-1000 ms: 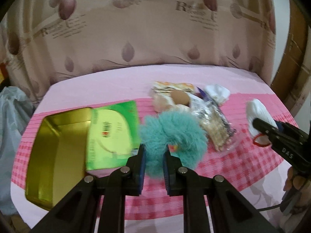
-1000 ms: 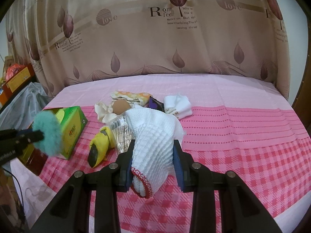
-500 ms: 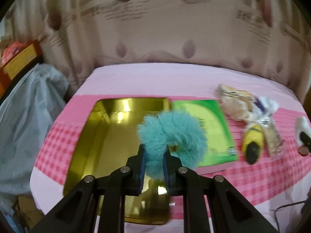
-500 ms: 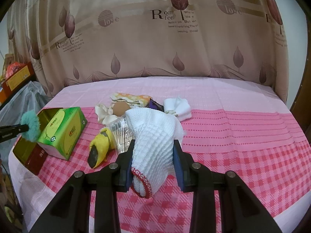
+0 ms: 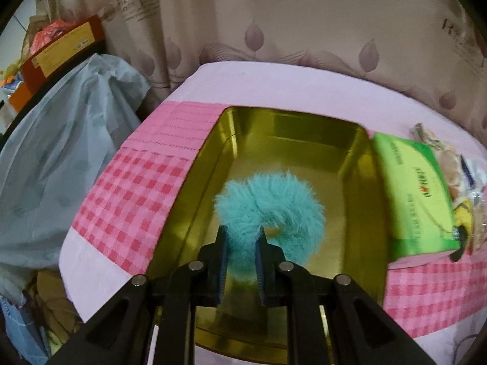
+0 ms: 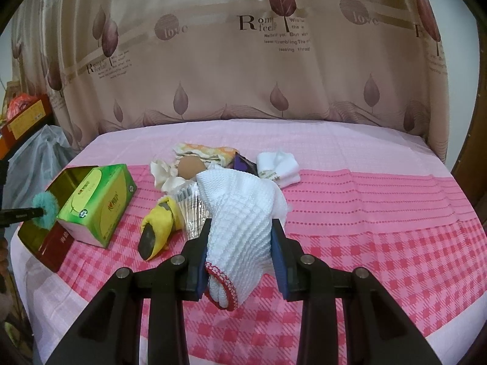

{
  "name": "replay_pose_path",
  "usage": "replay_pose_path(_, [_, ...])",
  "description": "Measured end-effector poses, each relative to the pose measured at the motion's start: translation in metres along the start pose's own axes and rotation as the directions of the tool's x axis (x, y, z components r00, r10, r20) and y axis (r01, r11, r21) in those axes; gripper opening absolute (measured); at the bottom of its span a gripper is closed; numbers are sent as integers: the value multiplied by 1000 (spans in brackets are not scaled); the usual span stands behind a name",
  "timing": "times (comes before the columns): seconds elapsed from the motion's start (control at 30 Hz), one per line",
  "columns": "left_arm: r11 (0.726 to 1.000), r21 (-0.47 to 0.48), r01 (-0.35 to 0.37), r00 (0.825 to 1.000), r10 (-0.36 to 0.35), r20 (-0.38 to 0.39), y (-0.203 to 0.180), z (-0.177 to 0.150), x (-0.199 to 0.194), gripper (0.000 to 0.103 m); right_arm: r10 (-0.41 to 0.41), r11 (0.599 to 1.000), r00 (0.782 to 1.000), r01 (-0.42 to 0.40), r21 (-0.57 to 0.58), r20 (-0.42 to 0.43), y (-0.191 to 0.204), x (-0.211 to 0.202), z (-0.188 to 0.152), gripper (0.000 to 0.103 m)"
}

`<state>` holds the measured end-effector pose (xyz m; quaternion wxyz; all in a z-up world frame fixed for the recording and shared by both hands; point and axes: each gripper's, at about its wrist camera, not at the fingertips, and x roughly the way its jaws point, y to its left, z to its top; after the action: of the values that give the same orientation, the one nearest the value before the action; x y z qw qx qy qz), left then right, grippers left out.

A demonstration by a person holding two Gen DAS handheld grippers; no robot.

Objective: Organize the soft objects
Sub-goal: 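Carry the scrunchie into the gold tin and open the left gripper, then carry the sock into the gold tin and open the right gripper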

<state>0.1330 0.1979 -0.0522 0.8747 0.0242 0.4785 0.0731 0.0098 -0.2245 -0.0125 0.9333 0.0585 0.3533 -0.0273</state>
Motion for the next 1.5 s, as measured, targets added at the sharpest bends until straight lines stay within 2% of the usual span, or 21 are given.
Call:
replay_pose_path(0.27, [999, -47, -10, 998, 8, -61, 11, -4, 13, 20, 5, 1000, 1000, -5, -14, -2, 9, -1, -2, 32])
replay_pose_path(0.4, [998, -64, -13, 997, 8, -74, 15, -4, 13, 30, 5, 999, 1000, -5, -35, 0, 18, -4, -1, 32])
replay_pose_path(0.57, [998, -65, 12, 998, -16, -57, 15, -3, 5, 41, 8, 998, 1000, -8, -61, 4, 31, -8, 2, 32])
replay_pose_path(0.7, [997, -71, 23, 1000, -22, 6, 17, -2, -11, 46, 26, 995, 1000, -25, -95, 11, 47, -11, 8, 32])
replay_pose_path(0.87, [994, -111, 10, 998, -3, 56, 29, -1, -29, 48, 82, 984, 997, -80, -156, 6, 80, -12, 14, 32])
replay_pose_path(1.1, [982, -190, -18, 997, 31, 65, 53, -8, -38, 48, 188, 952, 981, -191, -239, -37, 137, -4, 15, 32])
replay_pose_path(1.37, [953, -293, -74, 992, 99, 73, 83, -19, -49, 48, 308, 888, 947, -322, -328, -97, 212, 6, 15, 32])
replay_pose_path(1.5, [947, -308, -90, 990, 120, 80, 85, -19, -50, 48, 353, 853, 927, -373, -365, -124, 248, 11, 16, 32])
